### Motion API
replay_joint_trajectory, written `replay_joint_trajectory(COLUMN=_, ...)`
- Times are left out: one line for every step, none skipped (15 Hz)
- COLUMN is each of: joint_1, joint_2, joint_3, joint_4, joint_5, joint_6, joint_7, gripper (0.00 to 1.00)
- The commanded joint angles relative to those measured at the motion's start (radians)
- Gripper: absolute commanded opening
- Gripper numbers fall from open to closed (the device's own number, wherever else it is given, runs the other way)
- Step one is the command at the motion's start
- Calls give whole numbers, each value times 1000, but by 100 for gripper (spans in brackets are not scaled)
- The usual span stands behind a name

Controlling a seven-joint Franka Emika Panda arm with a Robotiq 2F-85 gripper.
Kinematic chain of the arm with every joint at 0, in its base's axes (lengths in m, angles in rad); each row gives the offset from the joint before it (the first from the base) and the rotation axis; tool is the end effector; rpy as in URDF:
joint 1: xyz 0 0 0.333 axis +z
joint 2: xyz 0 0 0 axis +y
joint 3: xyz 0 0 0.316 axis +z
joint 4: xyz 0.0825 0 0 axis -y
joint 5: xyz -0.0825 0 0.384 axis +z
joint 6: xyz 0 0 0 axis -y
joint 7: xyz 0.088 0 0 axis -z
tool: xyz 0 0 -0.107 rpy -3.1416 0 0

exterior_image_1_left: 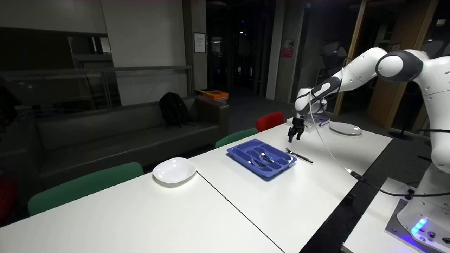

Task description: Pick the cutlery in the rack and put them on the table

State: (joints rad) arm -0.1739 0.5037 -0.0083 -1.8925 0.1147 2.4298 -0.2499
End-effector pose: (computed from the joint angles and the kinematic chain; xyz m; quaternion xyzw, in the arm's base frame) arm 0.6270 -0.1148 0.2398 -0.9992 0.0084 -0.0242 0.0317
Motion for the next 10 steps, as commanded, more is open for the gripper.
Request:
replay_joint_trajectory(joint_1=71, joint_2=-99, joint_3=-3, joint_4=-49, joint_5=13, joint_6=5, joint_7=189, gripper=100)
replay_joint_trajectory(joint_1=100, joint_2=-106, joint_3=-9, joint_4=-50, joint_5=8, joint_6=21, joint_7=267, gripper=100)
replay_joint_trajectory(joint_1=128, joint_2=-112, joint_3=-10, joint_4=-54, joint_5=8, joint_6=43, joint_7=338, gripper=100)
replay_joint_trajectory(joint_1=157, joint_2=-113, joint_3=-8, joint_4=-56, joint_5=10, joint_6=68, joint_7=406, gripper=100)
replay_joint_trajectory(joint_1=198, joint_2=-114, joint_3=-23, joint_4=-59, joint_5=-16, joint_6=91, joint_7=499, gripper=100)
replay_joint_trajectory(joint_1=226, joint_2=-114, joint_3=-25, joint_4=-62, joint_5=-21, joint_6=105, joint_7=562, gripper=100)
replay_joint_trajectory(joint_1=256, joint_2=-112, joint_3=-32, joint_4=-68, joint_5=-34, joint_6=131, joint_7=618, gripper=100)
replay_joint_trajectory(joint_1=280, joint_2=-110, joint_3=-37, joint_4=-70, joint_5=-44, joint_6=141, joint_7=664, gripper=100)
replay_joint_trajectory(joint_1=303, joint_2=-108, joint_3=-45, joint_4=-75, joint_5=-60, joint_6=150, joint_7=703, gripper=100)
replay_joint_trajectory(joint_1=323, joint_2=-104, joint_3=-56, joint_4=-75, joint_5=-85, joint_6=148, joint_7=731, gripper=100)
